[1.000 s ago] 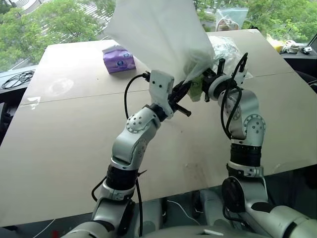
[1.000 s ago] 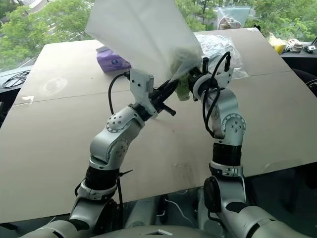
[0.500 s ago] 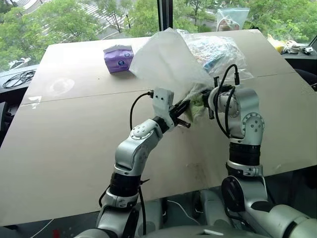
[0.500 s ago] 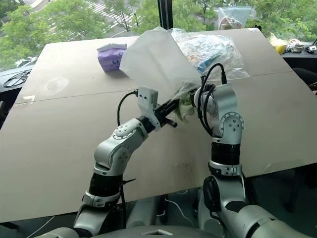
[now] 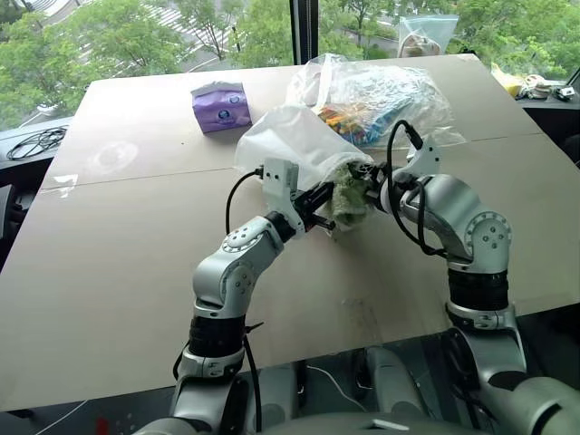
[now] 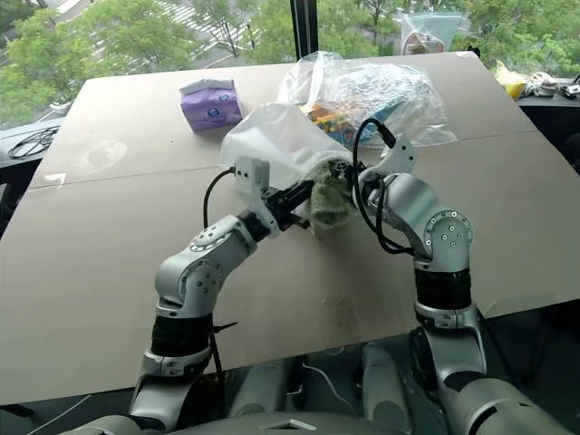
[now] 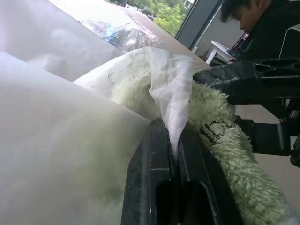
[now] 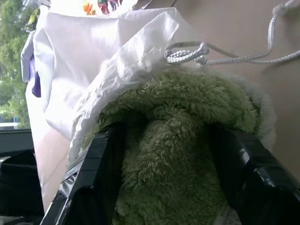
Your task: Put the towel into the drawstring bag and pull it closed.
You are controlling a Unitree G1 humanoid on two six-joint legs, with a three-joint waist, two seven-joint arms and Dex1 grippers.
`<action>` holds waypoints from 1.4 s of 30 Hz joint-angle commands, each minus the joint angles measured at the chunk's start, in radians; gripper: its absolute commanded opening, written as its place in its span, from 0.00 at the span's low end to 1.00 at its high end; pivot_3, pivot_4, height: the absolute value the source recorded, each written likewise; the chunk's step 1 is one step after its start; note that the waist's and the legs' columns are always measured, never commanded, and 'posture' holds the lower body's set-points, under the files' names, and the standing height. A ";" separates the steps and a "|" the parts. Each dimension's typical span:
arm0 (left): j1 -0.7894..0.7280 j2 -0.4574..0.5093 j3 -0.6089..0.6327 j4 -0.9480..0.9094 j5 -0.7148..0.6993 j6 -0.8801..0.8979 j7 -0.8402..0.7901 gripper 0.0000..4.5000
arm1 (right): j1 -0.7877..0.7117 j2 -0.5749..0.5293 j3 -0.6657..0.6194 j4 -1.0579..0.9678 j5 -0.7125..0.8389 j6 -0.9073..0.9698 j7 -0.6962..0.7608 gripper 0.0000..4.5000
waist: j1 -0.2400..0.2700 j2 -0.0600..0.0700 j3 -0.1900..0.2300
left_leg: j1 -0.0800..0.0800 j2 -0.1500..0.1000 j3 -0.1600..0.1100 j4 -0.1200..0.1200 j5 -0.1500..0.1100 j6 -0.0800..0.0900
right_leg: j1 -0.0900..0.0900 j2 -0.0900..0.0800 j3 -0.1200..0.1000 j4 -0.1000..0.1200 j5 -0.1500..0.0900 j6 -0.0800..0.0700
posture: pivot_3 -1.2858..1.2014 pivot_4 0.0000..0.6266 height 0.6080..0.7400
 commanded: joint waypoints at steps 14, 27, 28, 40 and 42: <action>-0.039 0.051 0.026 0.001 -0.086 0.034 -0.083 0.00 | 0.073 -0.521 0.340 -0.262 -0.799 0.087 1.330 0.67 | 0.003 0.000 0.000 | 0.000 0.000 -0.002 0.001 0.000 0.000 | 0.000 0.001 -0.001 -0.001 -0.001 -0.001 | 0.52 0.24 1.00; 0.000 0.077 -0.015 -0.051 -0.120 0.081 -0.129 0.00 | 0.087 -0.168 0.400 -0.026 -1.307 -0.162 1.247 0.28 | 0.011 -0.001 0.000 | 0.000 0.000 0.000 0.001 0.000 0.000 | 0.000 0.000 0.000 0.000 0.000 0.000 | 0.52 0.24 1.00; 0.002 0.079 -0.023 -0.056 -0.122 0.084 -0.134 0.00 | 0.096 -0.135 0.381 -0.028 -1.306 -0.175 1.243 0.17 | 0.011 -0.001 -0.001 | 0.000 0.000 0.000 0.001 0.000 0.000 | 0.000 0.000 0.000 0.000 0.000 0.000 | 0.52 0.24 1.00; 0.019 0.122 -0.046 -0.109 -0.192 0.115 -0.220 0.00 | 0.171 0.152 -0.020 -0.075 -0.770 0.005 1.309 0.01 | 0.010 -0.001 -0.001 | 0.001 0.000 -0.001 0.002 0.000 0.000 | 0.001 0.001 0.000 0.001 0.000 0.000 | 0.52 0.24 1.00; 0.020 0.136 -0.045 -0.118 -0.220 0.127 -0.241 0.00 | 0.161 0.175 -0.078 -0.069 -0.655 0.055 1.281 0.01 | 0.009 -0.001 -0.001 | 0.001 0.000 -0.001 0.001 0.000 0.000 | 0.001 0.001 0.000 0.001 0.000 0.000 | 0.52 0.24 1.00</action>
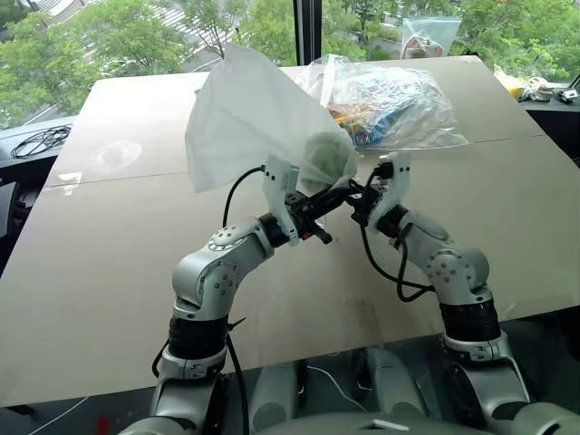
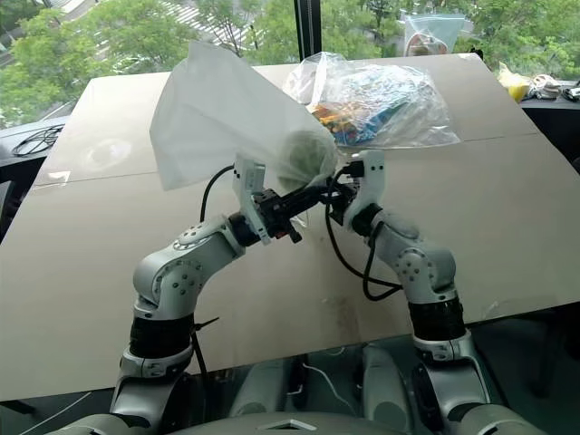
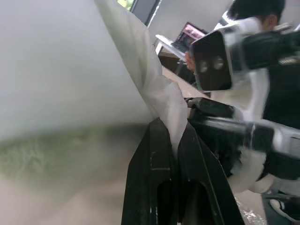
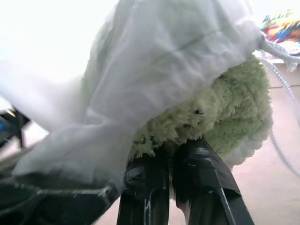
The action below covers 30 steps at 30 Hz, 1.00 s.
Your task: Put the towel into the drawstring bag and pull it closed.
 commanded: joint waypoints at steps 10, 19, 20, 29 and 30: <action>0.013 0.022 -0.009 -0.032 -0.126 0.049 -0.057 0.00 | -0.149 0.223 -0.261 -0.014 0.637 -0.029 -0.426 0.01 | -0.008 0.000 0.000 | 0.002 0.000 -0.001 0.000 0.000 0.000 | 0.000 0.000 0.001 0.005 0.000 -0.001 | 0.52 0.24 1.00; -0.057 0.020 0.024 0.059 -0.079 -0.041 -0.039 0.00 | -0.110 0.069 -0.039 -0.091 0.430 0.033 -0.544 0.01 | -0.011 0.001 0.000 | 0.002 0.000 0.001 0.001 0.000 0.000 | -0.001 0.000 0.003 0.006 0.000 0.000 | 0.52 0.24 1.00; -0.064 0.024 0.026 0.063 -0.074 -0.050 -0.043 0.00 | -0.103 0.041 -0.018 -0.093 0.377 0.032 -0.537 0.01 | -0.011 0.001 0.000 | 0.002 -0.001 0.001 0.001 0.000 0.000 | -0.001 0.000 0.003 0.006 0.000 -0.001 | 0.52 0.24 1.00; -0.108 0.117 0.009 0.042 0.019 -0.130 -0.107 0.00 | -0.096 -0.168 0.097 -0.109 0.010 -0.023 -0.334 0.51 | -0.010 0.000 0.000 | 0.002 -0.001 0.003 0.001 0.000 0.000 | -0.002 0.000 0.004 0.006 -0.001 -0.001 | 0.52 0.24 1.00; -0.118 0.132 0.017 0.044 0.023 -0.137 -0.113 0.00 | -0.094 -0.189 0.101 -0.112 -0.001 -0.014 -0.301 0.60 | -0.010 0.000 0.000 | 0.002 -0.001 0.002 0.001 0.000 0.000 | -0.002 0.000 0.004 0.006 -0.001 -0.001 | 0.52 0.24 1.00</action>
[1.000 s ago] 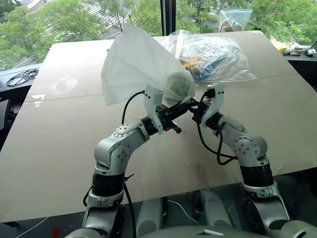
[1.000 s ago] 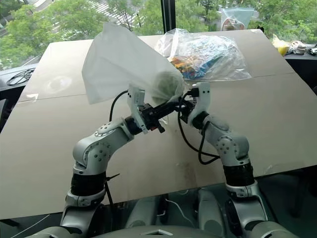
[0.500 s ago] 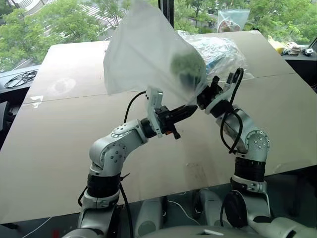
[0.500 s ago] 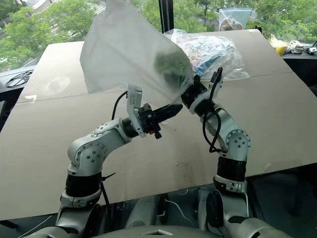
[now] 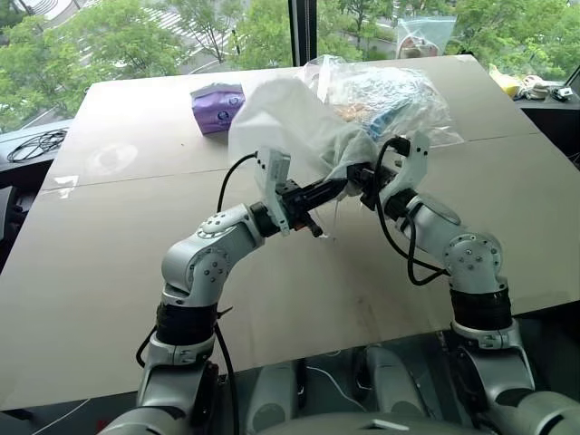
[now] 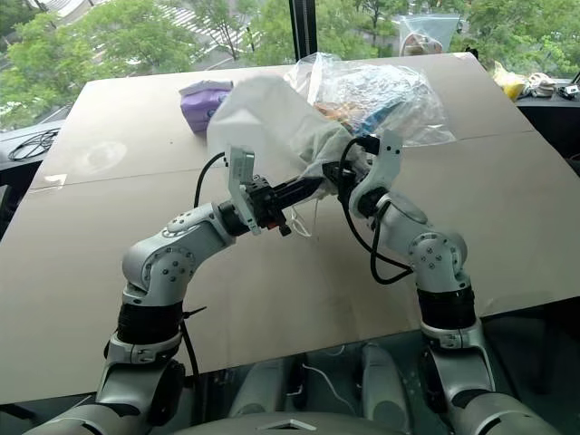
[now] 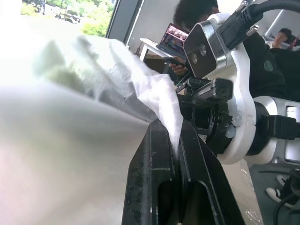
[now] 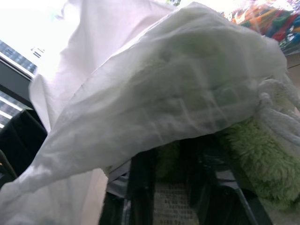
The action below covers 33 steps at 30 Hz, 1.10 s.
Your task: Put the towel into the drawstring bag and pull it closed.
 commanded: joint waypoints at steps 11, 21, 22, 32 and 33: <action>-0.129 0.119 0.031 0.078 0.127 -0.159 -0.071 0.00 | 0.026 -0.292 0.051 -0.135 -0.115 0.042 0.509 0.71 | 0.003 0.000 0.000 | 0.000 0.000 0.000 0.000 0.000 0.000 | 0.000 0.000 0.000 -0.001 -0.001 -0.001 | 0.52 0.24 1.00; -0.151 0.094 0.050 0.110 0.113 -0.154 -0.072 0.00 | 0.072 -0.458 0.038 -0.172 -0.228 -0.008 0.714 0.71 | 0.012 -0.001 0.000 | 0.000 0.000 0.000 0.000 0.000 0.000 | 0.000 -0.001 0.000 -0.001 -0.001 -0.001 | 0.52 0.24 1.00; -0.153 0.093 0.052 0.113 0.111 -0.154 -0.072 0.00 | 0.081 -0.482 0.067 -0.167 -0.269 -0.014 0.730 0.71 | 0.013 -0.001 0.000 | 0.000 0.000 0.001 0.000 0.000 0.000 | 0.000 -0.001 0.000 -0.001 -0.001 -0.001 | 0.52 0.24 1.00; -0.157 0.083 0.054 0.132 0.098 -0.141 -0.077 0.00 | 0.085 -0.398 0.188 -0.170 -0.418 0.008 0.728 0.71 | 0.019 -0.001 0.000 | 0.000 0.000 0.000 0.001 0.000 0.000 | 0.000 0.000 0.000 0.000 0.000 0.000 | 0.52 0.24 1.00; -0.156 0.082 0.052 0.128 0.095 -0.136 -0.077 0.00 | 0.084 -0.381 0.190 -0.170 -0.421 0.011 0.724 0.71 | 0.021 -0.001 0.000 | 0.000 0.000 0.001 0.001 0.000 0.000 | 0.000 0.000 0.000 0.000 0.000 0.000 | 0.52 0.24 1.00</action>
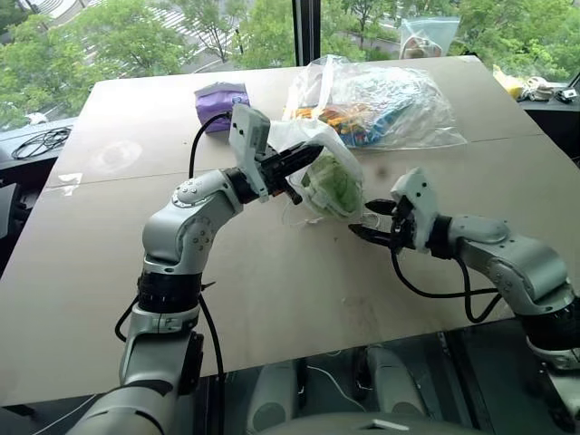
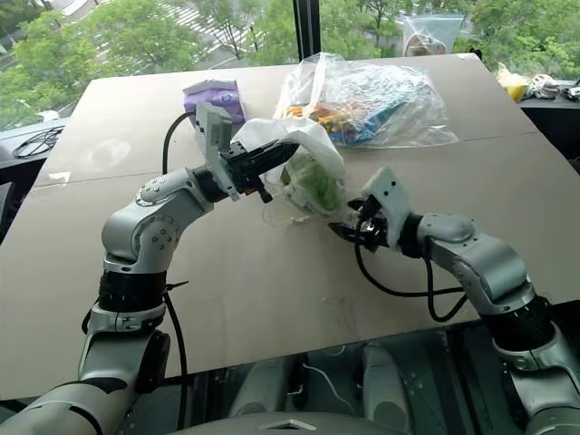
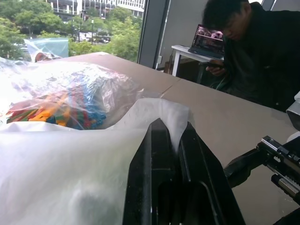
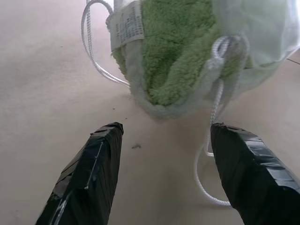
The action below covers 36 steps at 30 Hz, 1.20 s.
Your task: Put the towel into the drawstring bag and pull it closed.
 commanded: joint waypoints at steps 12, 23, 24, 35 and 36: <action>0.023 -0.026 -0.005 -0.098 -0.037 0.051 -0.007 0.00 | -0.053 0.268 -0.086 0.054 -0.039 0.032 -0.137 0.32 | 0.005 0.000 0.000 | 0.000 0.000 0.000 0.001 0.000 0.000 | 0.000 0.000 0.000 0.001 0.001 0.001 | 0.52 0.24 1.00; 0.043 -0.046 -0.027 -0.125 -0.060 0.081 -0.021 0.00 | -0.098 0.496 -0.205 0.078 0.068 0.068 -0.231 0.02 | 0.003 0.000 0.000 | 0.001 0.000 0.000 0.001 0.000 0.000 | 0.000 0.000 0.001 0.003 0.001 0.001 | 0.52 0.24 1.00; 0.046 -0.049 -0.030 -0.130 -0.063 0.084 -0.022 0.00 | -0.107 0.523 -0.219 0.089 0.074 0.066 -0.247 0.02 | 0.003 0.000 0.000 | 0.001 0.000 0.000 0.001 0.000 0.000 | 0.000 0.000 0.001 0.003 0.001 0.001 | 0.52 0.24 1.00; 0.046 -0.099 -0.015 -0.143 -0.105 0.109 0.005 0.00 | -0.253 0.857 -0.475 0.256 0.179 -0.063 -0.634 0.02 | 0.006 0.000 0.000 | 0.000 0.000 0.000 0.002 0.000 0.000 | 0.000 -0.001 0.001 0.004 0.001 0.001 | 0.52 0.24 1.00; 0.044 -0.097 -0.011 -0.138 -0.106 0.109 0.006 0.00 | -0.253 0.859 -0.475 0.252 0.201 -0.072 -0.645 0.02 | 0.003 0.000 0.000 | 0.000 0.000 0.001 0.002 0.000 0.000 | 0.000 -0.001 0.001 0.004 0.001 0.001 | 0.52 0.24 1.00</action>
